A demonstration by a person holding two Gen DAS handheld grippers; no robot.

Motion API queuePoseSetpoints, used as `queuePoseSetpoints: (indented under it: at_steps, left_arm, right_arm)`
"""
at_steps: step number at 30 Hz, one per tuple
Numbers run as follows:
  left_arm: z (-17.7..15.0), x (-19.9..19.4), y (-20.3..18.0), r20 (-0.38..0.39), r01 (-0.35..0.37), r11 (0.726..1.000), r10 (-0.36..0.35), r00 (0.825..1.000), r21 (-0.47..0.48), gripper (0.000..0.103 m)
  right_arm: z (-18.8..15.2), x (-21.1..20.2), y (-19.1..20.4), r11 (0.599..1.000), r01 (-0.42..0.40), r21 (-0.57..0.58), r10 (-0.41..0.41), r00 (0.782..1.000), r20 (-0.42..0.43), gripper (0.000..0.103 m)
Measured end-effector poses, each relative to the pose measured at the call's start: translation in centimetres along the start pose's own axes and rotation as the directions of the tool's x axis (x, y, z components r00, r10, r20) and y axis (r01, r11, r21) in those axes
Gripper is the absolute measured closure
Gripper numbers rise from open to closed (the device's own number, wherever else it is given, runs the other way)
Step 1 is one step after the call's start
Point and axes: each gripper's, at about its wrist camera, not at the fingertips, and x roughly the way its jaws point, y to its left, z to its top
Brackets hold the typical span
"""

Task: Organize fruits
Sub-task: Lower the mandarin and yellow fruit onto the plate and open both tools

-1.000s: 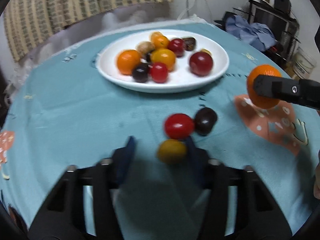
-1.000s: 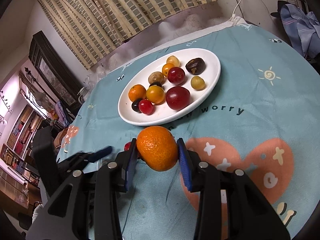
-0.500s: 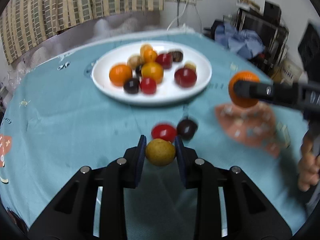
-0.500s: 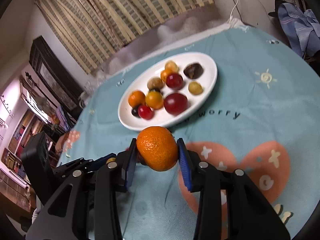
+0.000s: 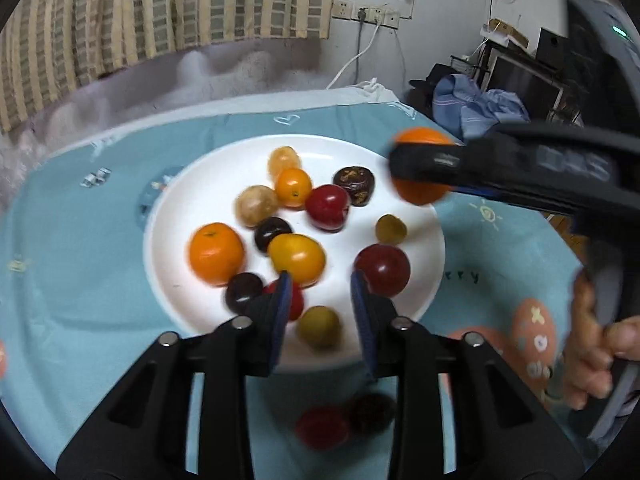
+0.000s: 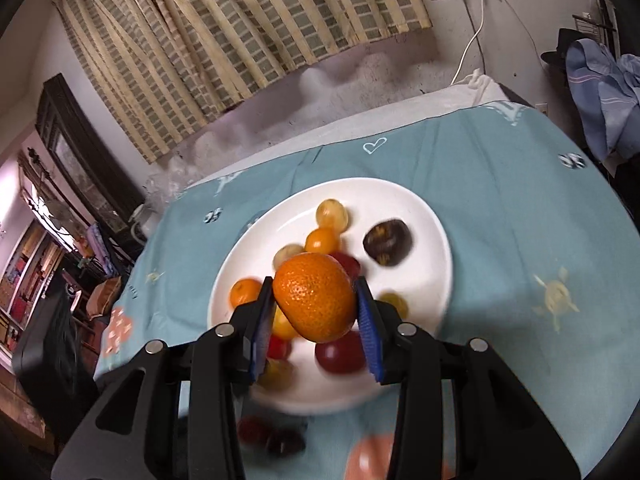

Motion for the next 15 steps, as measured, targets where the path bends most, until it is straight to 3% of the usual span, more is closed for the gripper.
queuePoseSetpoints:
  at_steps: [2, 4, 7, 8, 9, 10, 14, 15]
  left_arm:
    - [-0.3, 0.5, 0.1, 0.012, 0.018, 1.000, -0.017, 1.000, -0.017, 0.024]
    - [-0.6, 0.4, 0.2, 0.012, 0.026, 1.000, -0.026, 1.000, -0.014, 0.024]
    - [-1.0, -1.3, 1.4, 0.036, -0.011, 0.999, 0.013, 0.999, -0.047, 0.022]
    - [-1.4, -2.2, 2.1, 0.048, -0.022, 0.997, 0.026, 0.998, -0.079, 0.019]
    - [-1.7, -2.8, 2.6, 0.056, -0.026, 0.994, 0.032, 0.998, -0.102, 0.017]
    - [-2.3, -3.8, 3.2, 0.066, -0.025, 0.991, 0.034, 0.997, -0.133, 0.016]
    - [-5.6, -6.3, 4.1, 0.059, -0.092, 0.979, 0.105, 0.993, -0.183, 0.011]
    - [-6.5, -6.4, 4.1, 0.046, -0.116, 0.976, 0.126, 0.991, -0.186, 0.009]
  right_arm:
    - [0.2, 2.3, -0.2, 1.000, 0.000, 0.010, 0.001, 0.999, -0.054, 0.061]
    - [0.0, 3.2, -0.6, 0.999, 0.015, 0.041, -0.011, 0.996, -0.087, 0.061]
    - [-0.7, 1.2, -1.3, 0.994, -0.037, 0.102, 0.042, 0.998, -0.044, 0.058]
    - [-0.8, 0.4, -1.3, 0.993, -0.044, 0.110, 0.049, 0.998, -0.040, 0.054]
    - [-1.3, -1.2, -1.4, 0.992, -0.052, 0.116, 0.055, 0.998, -0.024, 0.041]
    - [-1.6, -2.4, -1.2, 0.992, -0.053, 0.117, 0.054, 0.999, -0.004, 0.035]
    - [-4.9, -8.0, -1.0, 0.989, -0.099, 0.109, 0.091, 0.993, 0.075, 0.027]
    - [-5.5, -8.5, -0.9, 0.988, -0.104, 0.112, 0.094, 0.992, 0.086, 0.018]
